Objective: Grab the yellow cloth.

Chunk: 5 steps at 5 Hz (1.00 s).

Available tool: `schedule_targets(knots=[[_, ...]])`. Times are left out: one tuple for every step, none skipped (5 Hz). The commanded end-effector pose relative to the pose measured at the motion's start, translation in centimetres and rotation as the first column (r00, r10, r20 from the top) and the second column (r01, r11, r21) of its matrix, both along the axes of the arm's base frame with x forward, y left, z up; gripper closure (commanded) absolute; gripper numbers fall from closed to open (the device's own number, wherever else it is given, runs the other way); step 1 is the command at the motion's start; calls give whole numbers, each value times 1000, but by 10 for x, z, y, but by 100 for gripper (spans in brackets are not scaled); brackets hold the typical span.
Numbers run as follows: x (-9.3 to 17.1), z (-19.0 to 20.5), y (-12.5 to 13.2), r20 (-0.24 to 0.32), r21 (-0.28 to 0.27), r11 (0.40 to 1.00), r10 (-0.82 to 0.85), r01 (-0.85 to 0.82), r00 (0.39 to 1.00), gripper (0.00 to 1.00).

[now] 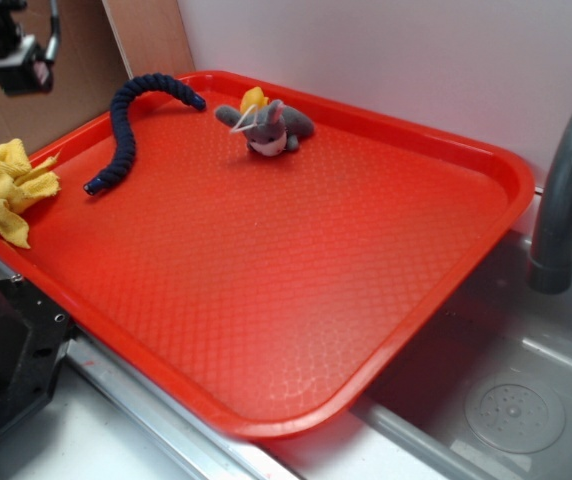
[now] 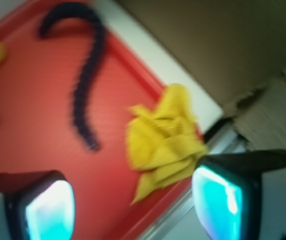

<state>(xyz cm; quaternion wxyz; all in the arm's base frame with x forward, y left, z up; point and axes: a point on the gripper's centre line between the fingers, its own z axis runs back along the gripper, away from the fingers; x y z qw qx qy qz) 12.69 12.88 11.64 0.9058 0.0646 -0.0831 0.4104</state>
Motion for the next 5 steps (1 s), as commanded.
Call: schedule_targets(knots=[[-11,-26,38,-12,54,982,179,-178,984,0],[-2,-45,37,-53,60,984,172,-168,984,0],[-10,-71,32,-112,54,986,163,-157,980,0],[-18,-94,26,-172,45,987,157,-151,973,0],[-19,-103,21,-196,37,989,147,-143,969,22]])
